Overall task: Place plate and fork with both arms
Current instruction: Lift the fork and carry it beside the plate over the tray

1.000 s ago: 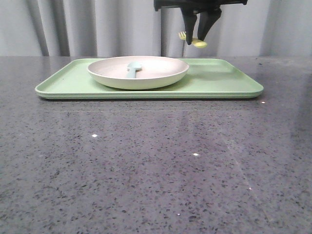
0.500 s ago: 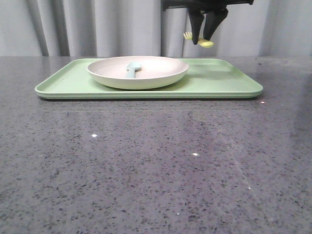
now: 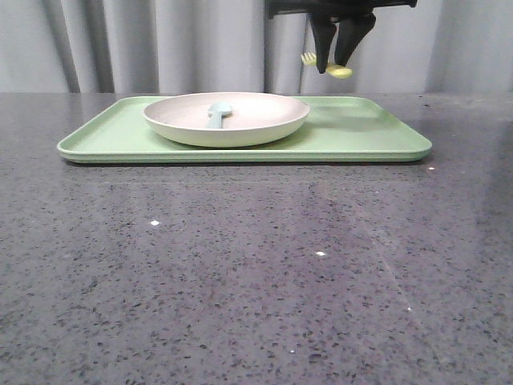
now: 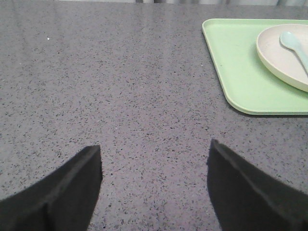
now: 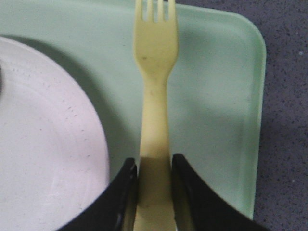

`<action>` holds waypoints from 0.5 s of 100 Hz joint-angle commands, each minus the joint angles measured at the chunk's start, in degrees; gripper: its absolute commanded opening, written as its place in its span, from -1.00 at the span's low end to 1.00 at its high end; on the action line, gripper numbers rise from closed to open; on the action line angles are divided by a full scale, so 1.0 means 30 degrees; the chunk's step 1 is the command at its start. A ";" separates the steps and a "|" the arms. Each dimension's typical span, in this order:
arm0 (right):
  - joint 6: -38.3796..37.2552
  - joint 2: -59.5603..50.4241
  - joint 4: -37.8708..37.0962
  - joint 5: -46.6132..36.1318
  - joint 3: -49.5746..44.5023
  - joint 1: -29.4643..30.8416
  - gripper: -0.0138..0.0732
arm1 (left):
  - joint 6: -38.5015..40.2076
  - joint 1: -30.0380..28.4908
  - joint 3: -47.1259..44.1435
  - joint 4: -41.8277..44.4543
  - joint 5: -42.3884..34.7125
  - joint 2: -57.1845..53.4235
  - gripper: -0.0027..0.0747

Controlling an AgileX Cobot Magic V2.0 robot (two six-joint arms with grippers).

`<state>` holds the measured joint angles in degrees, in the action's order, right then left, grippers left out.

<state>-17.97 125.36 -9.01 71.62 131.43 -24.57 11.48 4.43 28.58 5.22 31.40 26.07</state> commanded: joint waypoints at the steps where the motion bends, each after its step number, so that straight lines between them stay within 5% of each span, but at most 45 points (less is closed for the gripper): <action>1: 0.0412 -0.1470 -0.0260 0.1810 0.0537 0.0136 -0.55 | 0.0094 -0.0068 0.0564 -0.0047 -0.1433 0.0068 0.26; 50: 0.0678 -0.3277 -0.0193 0.0675 -0.3328 0.0487 -0.55 | 0.0094 -0.0068 0.0564 -0.0047 -0.1433 0.0068 0.26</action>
<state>-16.39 121.07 -8.60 71.62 122.53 -23.82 11.48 4.43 28.58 5.22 31.40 26.07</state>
